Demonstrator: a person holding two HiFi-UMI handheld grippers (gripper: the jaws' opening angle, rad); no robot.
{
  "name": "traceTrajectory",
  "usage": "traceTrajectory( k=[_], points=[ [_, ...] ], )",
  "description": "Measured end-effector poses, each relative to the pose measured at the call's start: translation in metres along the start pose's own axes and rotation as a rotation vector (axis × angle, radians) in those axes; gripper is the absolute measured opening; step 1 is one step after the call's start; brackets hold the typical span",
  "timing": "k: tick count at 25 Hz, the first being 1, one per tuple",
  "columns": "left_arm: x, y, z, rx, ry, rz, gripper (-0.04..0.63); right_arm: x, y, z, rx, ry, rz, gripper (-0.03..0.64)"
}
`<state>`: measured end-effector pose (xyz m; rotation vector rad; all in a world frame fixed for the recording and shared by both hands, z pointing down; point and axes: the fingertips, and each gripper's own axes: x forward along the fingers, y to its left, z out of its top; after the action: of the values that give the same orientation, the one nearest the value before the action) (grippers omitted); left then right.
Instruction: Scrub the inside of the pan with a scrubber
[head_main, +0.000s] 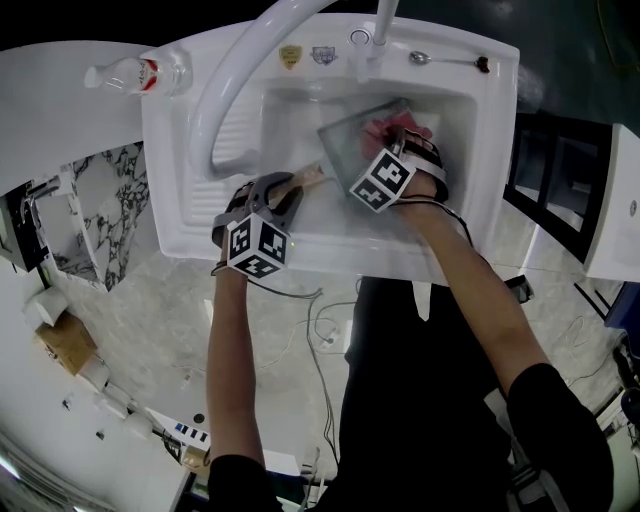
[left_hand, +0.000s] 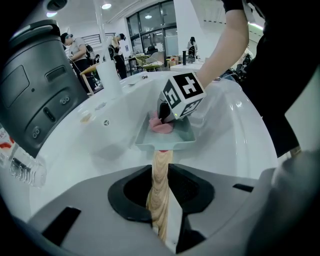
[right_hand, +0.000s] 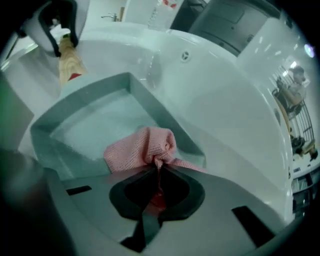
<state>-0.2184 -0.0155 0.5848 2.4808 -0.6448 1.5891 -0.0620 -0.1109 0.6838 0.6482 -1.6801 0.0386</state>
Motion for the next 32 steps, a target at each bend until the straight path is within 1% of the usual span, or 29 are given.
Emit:
traceTrajectory(
  k=[1,2,3,5,6,7,8,10,13,17,18,21,23,25,29,31,32],
  points=[
    [0.0,0.0,0.0,0.003,-0.002,0.005,0.112,-0.001,0.001,-0.006,0.078,0.036,0.033,0.025],
    [-0.001,0.0,0.0,0.007,-0.004,0.012,0.112,-0.003,0.004,-0.01,0.188,0.064,0.085,0.025],
    [-0.001,0.0,0.0,0.009,-0.006,0.018,0.114,-0.006,0.008,-0.012,0.321,0.078,0.151,0.025],
    [-0.001,0.0,0.0,0.01,-0.005,0.023,0.114,-0.013,0.017,-0.007,0.574,0.053,0.288,0.025],
    [-0.001,0.0,0.0,0.009,-0.004,0.022,0.114,-0.016,0.021,0.0,0.662,0.019,0.348,0.025],
    [-0.001,0.0,0.0,0.009,-0.004,0.021,0.114,-0.019,0.025,0.009,0.709,-0.017,0.397,0.025],
    [-0.001,0.0,0.0,0.01,-0.004,0.021,0.114,-0.021,0.029,0.017,0.715,-0.048,0.43,0.025],
    [-0.001,0.0,-0.001,0.015,-0.005,0.022,0.112,-0.025,0.037,0.029,0.642,-0.093,0.462,0.025],
    [-0.001,0.0,-0.002,0.022,-0.009,0.026,0.112,-0.034,0.058,0.045,0.476,-0.152,0.517,0.025],
    [-0.001,0.0,-0.001,0.018,-0.006,0.023,0.112,-0.048,0.087,0.068,0.34,-0.225,0.621,0.026],
    [-0.001,0.0,-0.001,0.018,-0.006,0.023,0.112,-0.051,0.093,0.07,0.287,-0.233,0.635,0.026],
    [0.0,-0.001,-0.002,0.017,-0.005,0.022,0.112,-0.057,0.103,0.063,0.056,-0.211,0.639,0.029],
    [-0.001,-0.001,-0.002,0.016,-0.003,0.017,0.112,-0.055,0.102,0.048,-0.056,-0.154,0.601,0.031],
    [-0.001,-0.001,-0.002,0.015,-0.003,0.012,0.112,-0.046,0.089,0.032,-0.111,-0.079,0.509,0.031],
    [-0.001,-0.001,-0.001,0.026,-0.01,0.025,0.112,-0.027,0.053,0.002,-0.118,0.034,0.306,0.028],
    [-0.001,0.0,-0.001,0.032,-0.014,0.036,0.112,-0.019,0.039,-0.012,-0.136,0.092,0.235,0.026],
    [-0.001,0.0,-0.001,0.032,-0.015,0.037,0.112,-0.017,0.035,-0.019,-0.146,0.124,0.216,0.026]
  ],
)
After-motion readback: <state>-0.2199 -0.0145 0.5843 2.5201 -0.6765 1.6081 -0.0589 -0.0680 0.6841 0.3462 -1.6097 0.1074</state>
